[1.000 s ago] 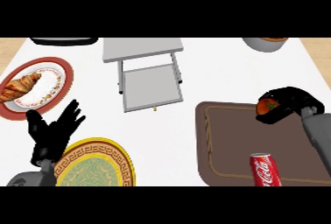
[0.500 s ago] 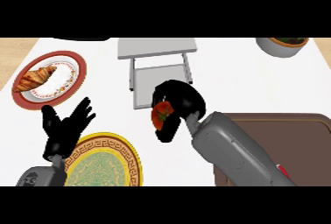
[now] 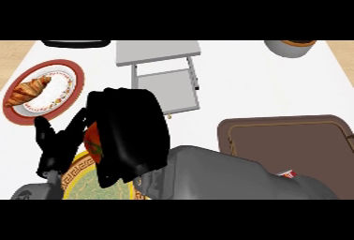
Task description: Pick the tomato from the tray and place it in the tiered shelf
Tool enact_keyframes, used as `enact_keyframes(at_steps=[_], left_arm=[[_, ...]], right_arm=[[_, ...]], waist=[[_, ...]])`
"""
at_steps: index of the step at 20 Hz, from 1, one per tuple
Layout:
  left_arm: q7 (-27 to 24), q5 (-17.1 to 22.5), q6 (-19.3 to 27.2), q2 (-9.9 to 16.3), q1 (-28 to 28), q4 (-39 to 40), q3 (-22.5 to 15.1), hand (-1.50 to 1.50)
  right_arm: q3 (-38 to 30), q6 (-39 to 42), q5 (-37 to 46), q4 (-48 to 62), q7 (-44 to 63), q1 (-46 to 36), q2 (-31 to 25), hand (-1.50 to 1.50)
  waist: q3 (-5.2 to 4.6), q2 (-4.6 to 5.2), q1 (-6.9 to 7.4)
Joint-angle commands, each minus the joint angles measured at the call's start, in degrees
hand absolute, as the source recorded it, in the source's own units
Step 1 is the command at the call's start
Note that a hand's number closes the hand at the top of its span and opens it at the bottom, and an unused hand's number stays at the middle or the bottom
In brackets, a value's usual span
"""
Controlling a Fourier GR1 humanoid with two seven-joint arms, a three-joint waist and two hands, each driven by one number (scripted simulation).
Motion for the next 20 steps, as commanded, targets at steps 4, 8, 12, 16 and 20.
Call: enact_keyframes(at_steps=[4,8,12,16,20], left_arm=[[0.6,-0.52,1.02,-1.28,-0.01,2.76,0.14,0.0],[-1.49,0.07,-2.11,0.2,3.18,1.54,0.34,0.0],[1.57,-0.28,-0.39,-0.03,4.85,-3.7,-0.22,0.0],[-0.07,0.33,-0.94,-0.96,2.97,-0.35,0.66,0.0],[0.93,-0.33,-0.38,-1.28,1.45,-0.34,0.5,0.0]], right_arm=[[-7.45,2.49,1.27,-2.55,16.69,-16.28,0.69,1.5],[-12.44,3.8,1.67,3.15,16.23,-21.58,0.69,1.5],[-18.78,5.04,2.05,7.85,15.28,-25.07,0.69,1.5],[-25.48,8.8,1.1,9.78,11.76,-28.69,-2.89,1.5],[-29.46,8.92,1.26,18.2,7.98,-33.33,-2.58,1.5]], waist=[[-0.4,0.61,-1.48],[-0.4,0.72,-1.08],[-0.32,0.68,-0.73],[-0.33,0.89,-1.63],[-0.36,1.05,-1.14]])
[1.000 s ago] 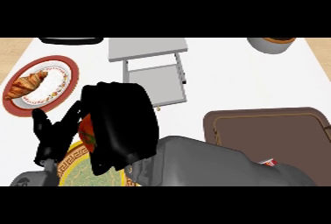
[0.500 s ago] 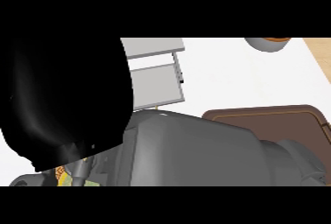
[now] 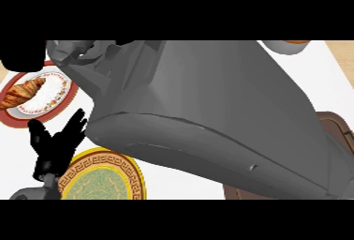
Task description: Pick the tomato from the tray and place it in the tiered shelf
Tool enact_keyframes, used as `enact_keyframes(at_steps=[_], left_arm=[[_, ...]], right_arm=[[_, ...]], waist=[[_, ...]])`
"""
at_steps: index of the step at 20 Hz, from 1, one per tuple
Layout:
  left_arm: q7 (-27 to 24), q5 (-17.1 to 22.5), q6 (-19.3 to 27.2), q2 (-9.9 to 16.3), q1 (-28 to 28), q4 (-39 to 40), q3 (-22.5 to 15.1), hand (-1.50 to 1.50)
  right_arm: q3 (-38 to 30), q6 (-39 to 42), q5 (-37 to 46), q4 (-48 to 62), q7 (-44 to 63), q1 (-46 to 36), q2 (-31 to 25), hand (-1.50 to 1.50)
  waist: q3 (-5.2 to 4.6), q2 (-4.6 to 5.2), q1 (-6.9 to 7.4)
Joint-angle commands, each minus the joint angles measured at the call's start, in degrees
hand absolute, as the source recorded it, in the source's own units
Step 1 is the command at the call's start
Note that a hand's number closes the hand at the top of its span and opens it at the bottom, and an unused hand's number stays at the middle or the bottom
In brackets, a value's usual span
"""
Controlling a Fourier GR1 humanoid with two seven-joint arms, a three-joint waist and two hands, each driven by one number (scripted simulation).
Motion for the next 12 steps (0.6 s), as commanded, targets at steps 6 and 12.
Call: enact_keyframes(at_steps=[6,12], left_arm=[[2.71,-1.84,1.33,-2.08,-0.55,-0.41,-2.05,0.0],[2.43,-1.65,0.75,-1.83,-2.49,2.48,-0.61,0.0]], right_arm=[[-8.05,2.59,-1.14,17.69,-8.03,-5.97,-2.22,1.5],[-8.99,7.09,-2.34,22.34,-17.03,-3.51,-4.86,1.5]], waist=[[-0.37,0.58,0.71],[-0.34,0.61,0.21]])
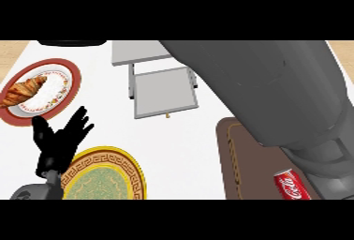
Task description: Pick the tomato from the tray and place it in the tiered shelf
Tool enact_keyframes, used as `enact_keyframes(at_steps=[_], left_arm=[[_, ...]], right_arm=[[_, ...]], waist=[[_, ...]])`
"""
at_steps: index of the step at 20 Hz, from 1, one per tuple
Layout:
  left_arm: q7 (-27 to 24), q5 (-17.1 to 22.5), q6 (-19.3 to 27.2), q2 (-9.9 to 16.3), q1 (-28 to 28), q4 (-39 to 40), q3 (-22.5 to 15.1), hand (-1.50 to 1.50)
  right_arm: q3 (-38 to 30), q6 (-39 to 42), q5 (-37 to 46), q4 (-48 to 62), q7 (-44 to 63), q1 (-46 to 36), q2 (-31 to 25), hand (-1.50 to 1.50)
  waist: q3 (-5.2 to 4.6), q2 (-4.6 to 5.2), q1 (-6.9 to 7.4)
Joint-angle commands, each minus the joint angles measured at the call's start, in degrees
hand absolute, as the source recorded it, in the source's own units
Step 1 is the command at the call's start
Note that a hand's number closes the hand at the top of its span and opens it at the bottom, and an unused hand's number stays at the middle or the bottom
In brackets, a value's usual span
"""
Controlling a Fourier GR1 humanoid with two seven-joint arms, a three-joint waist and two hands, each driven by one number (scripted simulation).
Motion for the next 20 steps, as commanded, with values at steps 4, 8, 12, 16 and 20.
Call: enact_keyframes(at_steps=[4,8,12,16,20], left_arm=[[0.71,0.46,-0.97,-1.07,-0.16,3.36,0.12,0.0],[-1.52,-2.15,0.12,-2.09,-2.1,6.36,-0.84,0.0],[-0.23,0.21,-1.97,-0.55,2.05,0.9,0.37,0.0],[0.7,-1.08,-1.15,-1.44,-1.07,3.16,-0.36,0.0],[0.53,-0.33,-2.14,-1.4,0.92,1.65,-0.12,0.0]], right_arm=[[-1.23,-1.15,2.55,12.01,-7.9,-3.15,1.27,1.5],[-2.33,-3.3,3.86,17.27,-12.83,-3.09,0.93,1.5],[-1.63,-8.49,6.87,22.3,-16.62,-1.37,2.8,1.5],[-4.08,-10.1,6.6,25.54,-19.96,-4.04,2.3,1.5],[-5.44,-12.19,6.52,29.92,-23.98,-4.78,3.77,1.5]], waist=[[-0.42,0.38,0.41],[-0.43,0.55,0.15],[-0.41,0.52,0.99],[-0.41,0.56,0.67],[-0.43,0.72,1.57]])
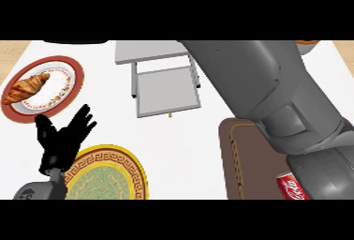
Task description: Pick the tomato from the tray and place it in the tiered shelf
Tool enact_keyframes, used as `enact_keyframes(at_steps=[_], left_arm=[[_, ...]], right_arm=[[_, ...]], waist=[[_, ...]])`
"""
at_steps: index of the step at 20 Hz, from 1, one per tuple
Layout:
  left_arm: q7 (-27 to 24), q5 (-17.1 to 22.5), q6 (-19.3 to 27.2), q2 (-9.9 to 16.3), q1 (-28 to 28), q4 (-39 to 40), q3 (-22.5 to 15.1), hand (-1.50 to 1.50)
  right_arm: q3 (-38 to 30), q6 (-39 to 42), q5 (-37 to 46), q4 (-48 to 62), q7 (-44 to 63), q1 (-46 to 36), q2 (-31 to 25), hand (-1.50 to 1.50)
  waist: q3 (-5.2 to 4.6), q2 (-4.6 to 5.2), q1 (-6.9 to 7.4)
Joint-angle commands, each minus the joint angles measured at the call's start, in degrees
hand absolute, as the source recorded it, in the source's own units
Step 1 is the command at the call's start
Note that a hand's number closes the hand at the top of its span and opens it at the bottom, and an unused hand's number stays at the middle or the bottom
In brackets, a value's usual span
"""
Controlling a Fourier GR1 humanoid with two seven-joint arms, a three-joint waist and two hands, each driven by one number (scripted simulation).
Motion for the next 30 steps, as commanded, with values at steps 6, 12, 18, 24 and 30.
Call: enact_keyframes(at_steps=[6,12,18,24,30], left_arm=[[1.45,0.46,-2.11,0.97,0.24,2.37,0.72,0.0],[1.32,0.19,-1.26,-0.42,0.6,1.97,0.33,0.0],[3.48,-0.78,0.24,-0.7,-2.08,2.91,0.46,0.0],[2.63,-1.73,1.3,-1.68,0.49,0.1,-0.19,0.0],[3.53,-1.14,-0.07,-0.94,1.01,-0.39,0.05,0.0]], right_arm=[[-3.02,-0.47,0.01,5.73,-5.24,-3.11,-0.08,1.5],[-7.27,-4.63,-2.27,6.07,-4.76,-2.25,-1.85,1.5],[-12.32,-11.67,-5.33,7.44,-5.51,-2.32,-0.5,-1.5],[-19.16,-16.53,-11.81,2.85,-4.82,-3.21,0.58,-1.5],[-22.01,-23.69,-12.61,2.36,-7.59,-1.48,-1.85,-1.5]], waist=[[-0.37,0.12,-0.19],[-0.32,0.12,-0.41],[-0.34,0.38,-0.12],[-0.27,-0.24,-0.7],[-0.31,-0.08,-0.71]])
